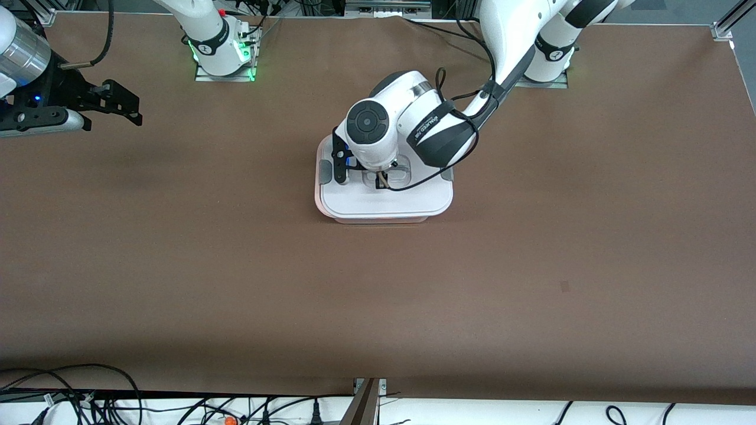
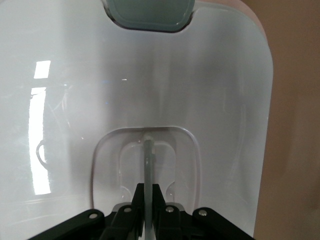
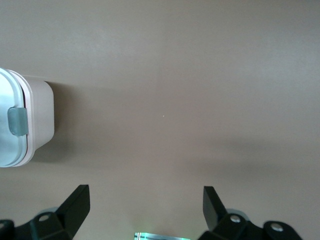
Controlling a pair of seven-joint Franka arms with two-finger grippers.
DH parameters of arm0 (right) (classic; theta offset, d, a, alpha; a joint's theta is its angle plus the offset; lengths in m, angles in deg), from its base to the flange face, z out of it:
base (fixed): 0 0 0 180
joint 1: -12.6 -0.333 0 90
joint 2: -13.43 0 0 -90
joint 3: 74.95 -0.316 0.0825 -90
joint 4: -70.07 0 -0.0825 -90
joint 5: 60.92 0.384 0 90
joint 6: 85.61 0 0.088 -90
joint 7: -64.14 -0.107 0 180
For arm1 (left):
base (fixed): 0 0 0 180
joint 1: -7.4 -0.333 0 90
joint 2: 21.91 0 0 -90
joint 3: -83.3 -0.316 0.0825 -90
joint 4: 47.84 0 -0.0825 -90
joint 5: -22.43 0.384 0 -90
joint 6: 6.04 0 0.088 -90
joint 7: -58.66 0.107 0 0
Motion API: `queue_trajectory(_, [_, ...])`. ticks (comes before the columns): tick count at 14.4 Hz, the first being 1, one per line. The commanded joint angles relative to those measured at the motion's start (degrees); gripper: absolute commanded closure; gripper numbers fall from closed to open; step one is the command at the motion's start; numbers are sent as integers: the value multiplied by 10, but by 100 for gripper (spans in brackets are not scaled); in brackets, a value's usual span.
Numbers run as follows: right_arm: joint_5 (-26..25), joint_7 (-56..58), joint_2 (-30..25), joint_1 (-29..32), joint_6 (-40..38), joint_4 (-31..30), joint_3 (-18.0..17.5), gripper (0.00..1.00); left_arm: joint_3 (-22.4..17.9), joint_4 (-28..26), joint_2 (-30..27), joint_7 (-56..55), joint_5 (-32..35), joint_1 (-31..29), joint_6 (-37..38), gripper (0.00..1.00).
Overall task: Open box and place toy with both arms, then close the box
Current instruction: 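Press the lid down onto the box with the left gripper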
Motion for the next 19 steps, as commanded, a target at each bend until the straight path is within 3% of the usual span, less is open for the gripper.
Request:
queue_trajectory(1, [-12, -11, -4, -4, -13, 2, -2, 0, -6, 14, 12, -6, 9, 13, -19, 100])
queue_trajectory(3, [-13, -11, 1, -3, -14, 23, 1, 0, -6, 14, 12, -49, 8, 18, -21, 100])
queue_trajectory(10, [-10, -23, 15, -3, -9, 32, 6, 0, -6, -1, 12, -44, 35, 30, -49, 100])
queue_trajectory(19, [-4, -23, 19, 3, -7, 30, 26, 0, -6, -27, -1, -10, 38, 34, -11, 100])
